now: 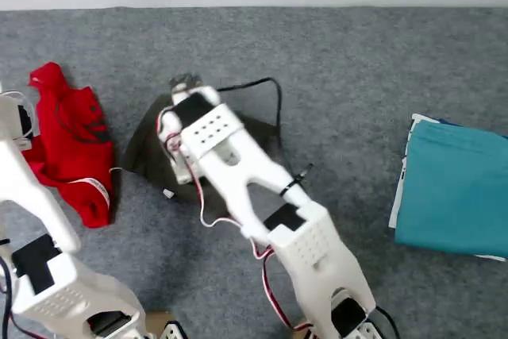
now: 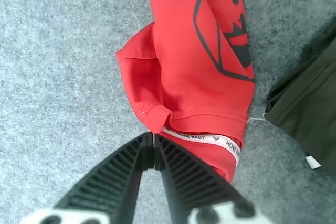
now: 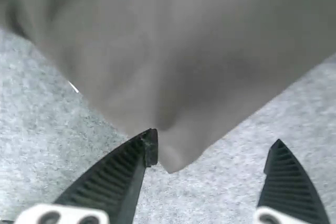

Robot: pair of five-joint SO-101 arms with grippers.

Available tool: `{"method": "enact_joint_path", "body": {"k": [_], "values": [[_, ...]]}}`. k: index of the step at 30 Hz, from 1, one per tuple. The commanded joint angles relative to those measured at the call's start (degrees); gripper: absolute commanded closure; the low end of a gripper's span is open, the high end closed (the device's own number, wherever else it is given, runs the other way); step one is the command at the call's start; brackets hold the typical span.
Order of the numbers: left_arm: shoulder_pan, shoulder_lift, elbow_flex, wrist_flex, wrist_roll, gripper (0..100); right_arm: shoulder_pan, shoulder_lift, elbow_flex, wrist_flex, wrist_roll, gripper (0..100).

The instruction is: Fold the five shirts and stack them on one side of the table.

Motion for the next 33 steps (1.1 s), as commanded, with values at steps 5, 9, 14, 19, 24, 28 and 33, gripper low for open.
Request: {"method": "enact_joint_path", "body": {"k": [5,9,14,19,24,28,33], "values": [[-0.2,-3.2,-0.4,1.1,0.4,99,0.1,9.2,-3.3,-0.2,-0.8,67.0],[-0.2,-4.3,-0.3,1.1,0.4,99,0.7,13.8,-3.4,-1.4,-0.5,68.2],[-0.1,-7.2,-0.3,1.0,0.3,99,3.1,15.8,-3.5,-1.5,4.2,91.1],[-0.1,-7.5,-0.2,1.0,0.3,99,7.8,15.4,-5.2,2.1,10.8,99.0],[0.0,-7.9,-0.2,1.0,0.3,99,14.2,13.8,-5.8,2.5,11.9,98.9],[-0.1,-8.0,-0.4,1.1,-0.1,99,18.3,7.2,-1.1,2.6,22.1,98.9],[-0.1,-8.1,-0.4,1.1,-2.0,99,26.0,-4.5,9.8,2.5,38.3,98.9]]}}
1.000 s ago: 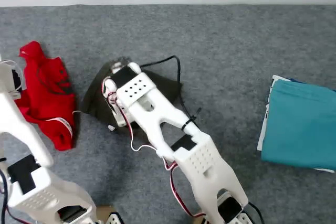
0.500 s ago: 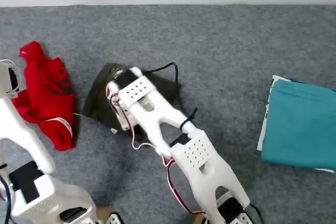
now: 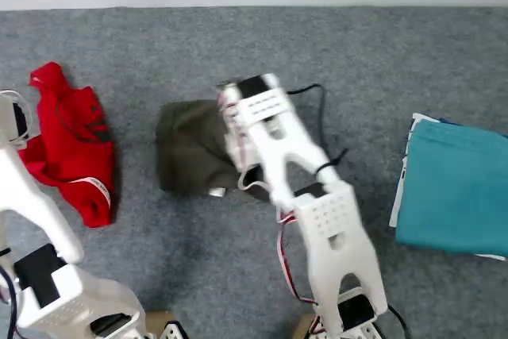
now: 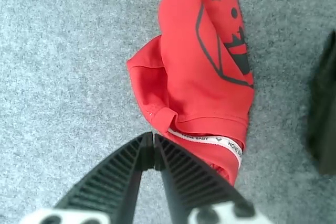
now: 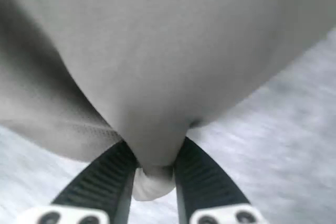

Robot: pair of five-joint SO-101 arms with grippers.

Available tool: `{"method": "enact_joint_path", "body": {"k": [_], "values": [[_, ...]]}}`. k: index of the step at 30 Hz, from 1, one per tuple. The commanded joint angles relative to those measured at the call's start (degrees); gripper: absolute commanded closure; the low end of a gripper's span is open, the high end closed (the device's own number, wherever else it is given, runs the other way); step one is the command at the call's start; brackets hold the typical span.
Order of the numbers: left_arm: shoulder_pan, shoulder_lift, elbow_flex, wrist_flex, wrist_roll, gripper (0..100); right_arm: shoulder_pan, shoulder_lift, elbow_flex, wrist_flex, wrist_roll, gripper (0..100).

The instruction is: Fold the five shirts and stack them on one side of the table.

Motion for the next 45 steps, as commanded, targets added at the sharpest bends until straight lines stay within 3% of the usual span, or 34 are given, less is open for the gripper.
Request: {"method": "enact_joint_path", "body": {"k": [1,7,10,16,20,25,30,33,39,45], "values": [[-0.1,-3.4,-0.6,1.1,-1.0,99,7.8,-10.8,6.1,2.3,13.9,98.9],[-0.1,-3.4,-0.6,1.2,-0.8,99,19.9,-13.8,8.0,1.7,42.2,98.9],[-0.1,-3.4,-0.6,1.2,-0.7,99,23.1,-13.8,8.0,-4.8,53.3,98.9],[0.0,-3.4,-0.4,1.2,-0.7,99,21.0,-12.5,8.1,-24.2,63.3,98.9],[0.0,-3.4,-0.3,1.2,-0.7,99,17.7,-10.2,8.1,-32.8,64.5,98.9],[0.0,-3.4,-0.3,1.2,-1.1,99,16.7,-11.5,8.0,-33.8,60.7,96.1],[0.4,-3.3,-0.3,1.1,-1.4,99,18.3,-16.3,8.0,-33.5,37.2,77.3],[0.4,-2.9,-0.3,1.1,-3.0,99,18.4,-20.4,8.0,-29.1,23.2,74.0],[0.4,-3.2,-0.3,1.1,-3.2,99,17.0,-26.2,8.0,-14.5,13.5,79.0],[0.4,-3.3,-0.3,1.1,-3.1,99,10.2,-26.3,8.3,-6.6,10.5,98.0]]}}
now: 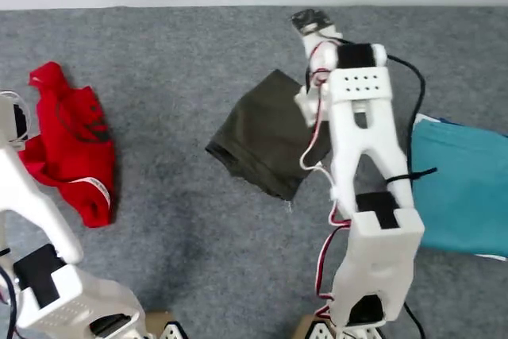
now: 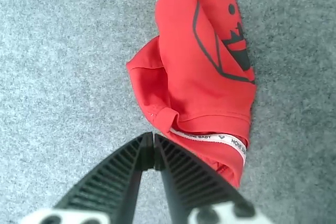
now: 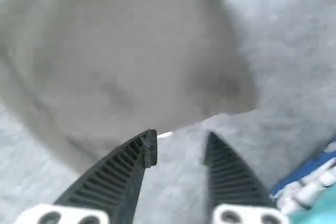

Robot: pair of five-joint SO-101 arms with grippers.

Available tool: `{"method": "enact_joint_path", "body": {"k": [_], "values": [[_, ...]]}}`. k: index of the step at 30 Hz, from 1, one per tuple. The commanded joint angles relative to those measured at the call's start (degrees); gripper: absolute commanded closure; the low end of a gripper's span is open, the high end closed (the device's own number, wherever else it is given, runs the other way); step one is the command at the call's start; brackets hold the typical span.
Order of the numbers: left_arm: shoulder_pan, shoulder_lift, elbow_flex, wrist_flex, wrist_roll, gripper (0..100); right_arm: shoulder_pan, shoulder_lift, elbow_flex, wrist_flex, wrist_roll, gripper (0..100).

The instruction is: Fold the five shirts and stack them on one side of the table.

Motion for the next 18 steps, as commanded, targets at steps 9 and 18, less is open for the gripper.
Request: {"method": "enact_joint_path", "body": {"k": [9,18], "values": [[0.0,-2.8,-0.3,1.1,-0.4,99,-7.2,-0.8,-0.5,-5.4,-25.0,95.5],[0.0,-2.7,-0.3,1.1,-0.6,99,-6.3,2.1,-0.2,-7.6,-62.5,64.1]]}}
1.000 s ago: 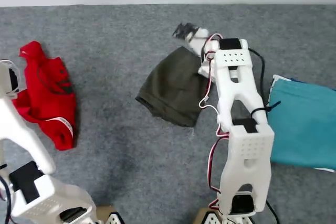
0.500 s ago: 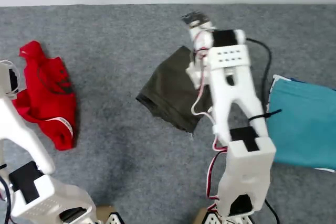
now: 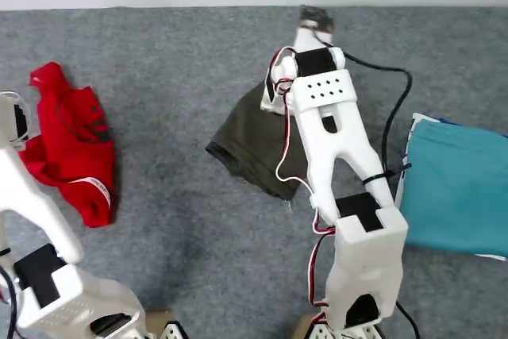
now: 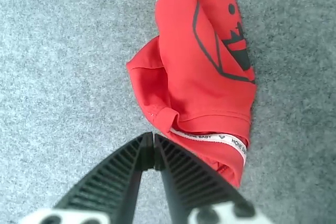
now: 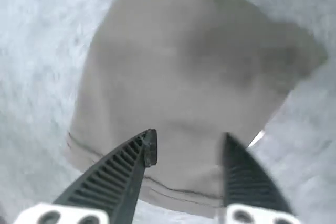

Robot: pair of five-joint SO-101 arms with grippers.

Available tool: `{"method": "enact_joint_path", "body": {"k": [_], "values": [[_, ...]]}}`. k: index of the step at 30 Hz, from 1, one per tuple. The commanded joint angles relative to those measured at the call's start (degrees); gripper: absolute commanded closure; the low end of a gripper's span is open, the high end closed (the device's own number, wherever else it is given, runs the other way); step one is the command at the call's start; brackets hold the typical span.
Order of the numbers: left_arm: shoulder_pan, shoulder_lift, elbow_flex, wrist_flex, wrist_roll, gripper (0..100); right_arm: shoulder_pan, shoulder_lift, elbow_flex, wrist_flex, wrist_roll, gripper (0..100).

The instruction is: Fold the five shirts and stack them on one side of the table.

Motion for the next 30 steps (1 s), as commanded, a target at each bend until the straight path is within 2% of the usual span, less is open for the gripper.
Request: {"method": "enact_joint_path", "body": {"k": [1,3,7,18,21,26,28,30], "values": [[0.0,-2.7,-0.3,1.1,-0.5,99,0.7,1.2,-0.4,-0.7,-9.1,60.2],[0.0,-2.7,-0.3,1.1,-0.5,99,0.7,3.1,-0.4,-1.3,-9.3,55.7],[0.0,-2.7,-0.3,1.1,-0.5,99,0.7,7.2,-0.7,-3.0,-9.2,56.9],[0.0,-2.7,-0.3,1.1,-0.4,99,3.0,21.2,-0.7,-15.8,-9.1,57.8],[0.0,-2.7,-0.3,1.1,-0.3,99,2.8,22.8,-2.5,-14.9,-9.0,68.4],[0.0,-2.7,-0.3,1.1,-0.2,99,3.0,22.9,-4.9,-11.4,-1.4,99.8],[0.0,-2.7,-0.3,1.1,-0.2,99,3.2,22.5,-5.1,-8.1,1.1,95.8],[0.0,-2.7,-0.3,1.1,-0.1,99,3.7,22.5,-6.6,-5.0,1.9,98.2]]}}
